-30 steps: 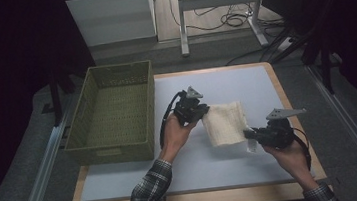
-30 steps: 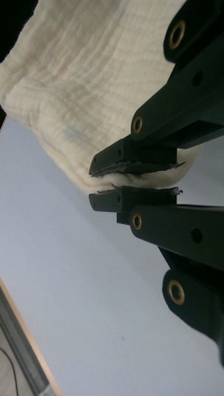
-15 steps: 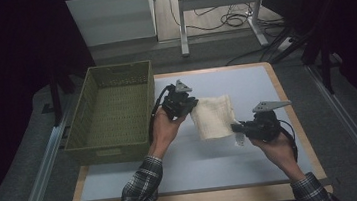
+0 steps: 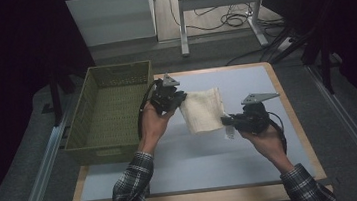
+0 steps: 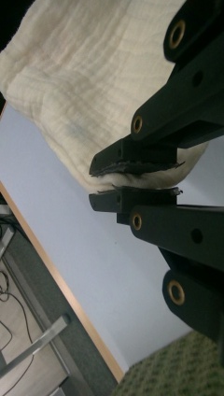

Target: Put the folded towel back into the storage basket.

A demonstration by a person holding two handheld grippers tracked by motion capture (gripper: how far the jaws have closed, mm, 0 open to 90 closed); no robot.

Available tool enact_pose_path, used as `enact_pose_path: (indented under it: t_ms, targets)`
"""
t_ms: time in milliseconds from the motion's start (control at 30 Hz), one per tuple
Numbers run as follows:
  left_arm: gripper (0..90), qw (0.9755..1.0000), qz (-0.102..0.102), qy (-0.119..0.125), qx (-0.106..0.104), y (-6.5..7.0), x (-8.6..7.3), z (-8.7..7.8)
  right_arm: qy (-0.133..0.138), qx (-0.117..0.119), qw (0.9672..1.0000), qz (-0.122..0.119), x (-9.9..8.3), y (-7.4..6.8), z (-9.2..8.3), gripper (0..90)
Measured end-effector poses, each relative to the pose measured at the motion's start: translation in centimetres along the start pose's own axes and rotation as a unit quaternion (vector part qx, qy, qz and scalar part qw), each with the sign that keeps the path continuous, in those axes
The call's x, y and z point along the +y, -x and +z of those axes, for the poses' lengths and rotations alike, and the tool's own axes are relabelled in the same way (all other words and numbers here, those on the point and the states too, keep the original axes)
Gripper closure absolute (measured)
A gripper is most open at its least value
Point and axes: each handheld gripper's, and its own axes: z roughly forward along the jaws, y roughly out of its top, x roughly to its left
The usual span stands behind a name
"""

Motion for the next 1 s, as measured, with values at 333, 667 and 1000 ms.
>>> enact_pose_path:
  t_ms: [333,667,1000]
  targets:
    - [81.7,0.9997,0.001,0.006,0.025,-2.0,0.4,-2.1,-0.001,-0.003,0.9999,-0.014,2.3,-0.9,1.4,80.8]
    - [81.7,0.9986,-0.001,0.005,0.052,-4.4,0.1,-3.9,0.001,0.006,0.9998,-0.017,5.0,-1.7,3.2,80.8]
    - [81.6,0.9971,-0.009,0.009,0.074,-6.4,0.2,-5.9,0.005,0.018,0.9996,-0.019,7.5,-2.7,5.3,80.8]
